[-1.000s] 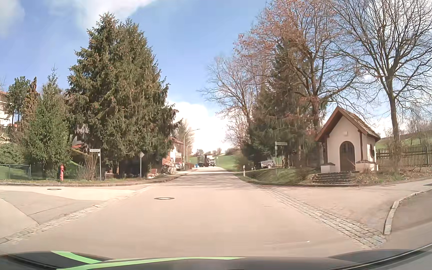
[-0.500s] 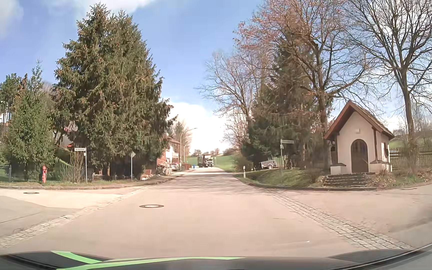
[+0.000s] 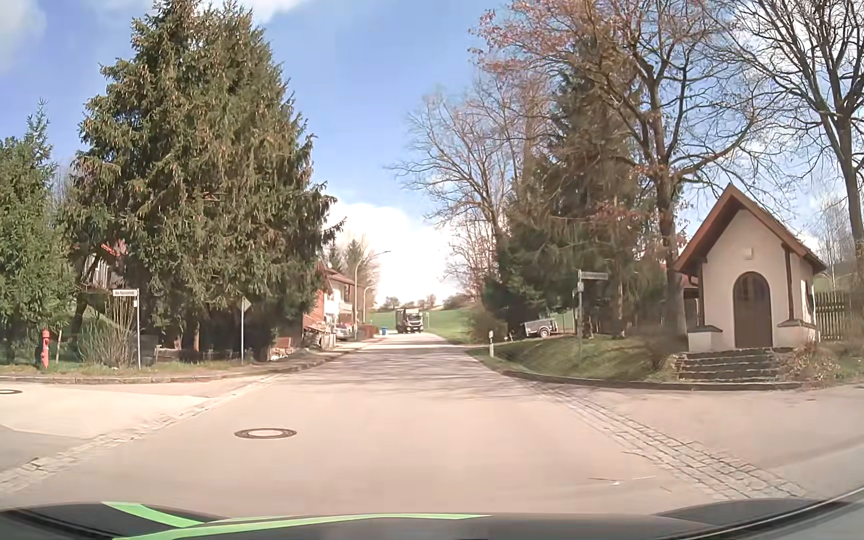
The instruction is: Follow the waypoints while adhering to traffic rules and regulations
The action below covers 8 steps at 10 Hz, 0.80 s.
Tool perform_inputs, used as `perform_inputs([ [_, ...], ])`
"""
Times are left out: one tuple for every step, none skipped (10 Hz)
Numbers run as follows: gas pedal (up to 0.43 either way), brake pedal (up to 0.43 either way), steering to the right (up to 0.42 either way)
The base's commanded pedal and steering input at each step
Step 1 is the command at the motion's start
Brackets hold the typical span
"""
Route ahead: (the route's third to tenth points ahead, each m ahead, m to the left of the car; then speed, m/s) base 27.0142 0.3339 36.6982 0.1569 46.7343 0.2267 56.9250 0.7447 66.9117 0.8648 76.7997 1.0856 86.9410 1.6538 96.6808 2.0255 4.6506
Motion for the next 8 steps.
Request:
perform_inputs([
  [0.268,0.000,0.008],
  [0.268,0.000,0.007],
  [0.268,0.000,0.007],
  [0.268,0.000,0.007],
  [0.268,0.000,0.007],
  [0.268,0.000,0.006],
  [0.280,0.000,0.006],
  [0.280,0.000,0.005],
])
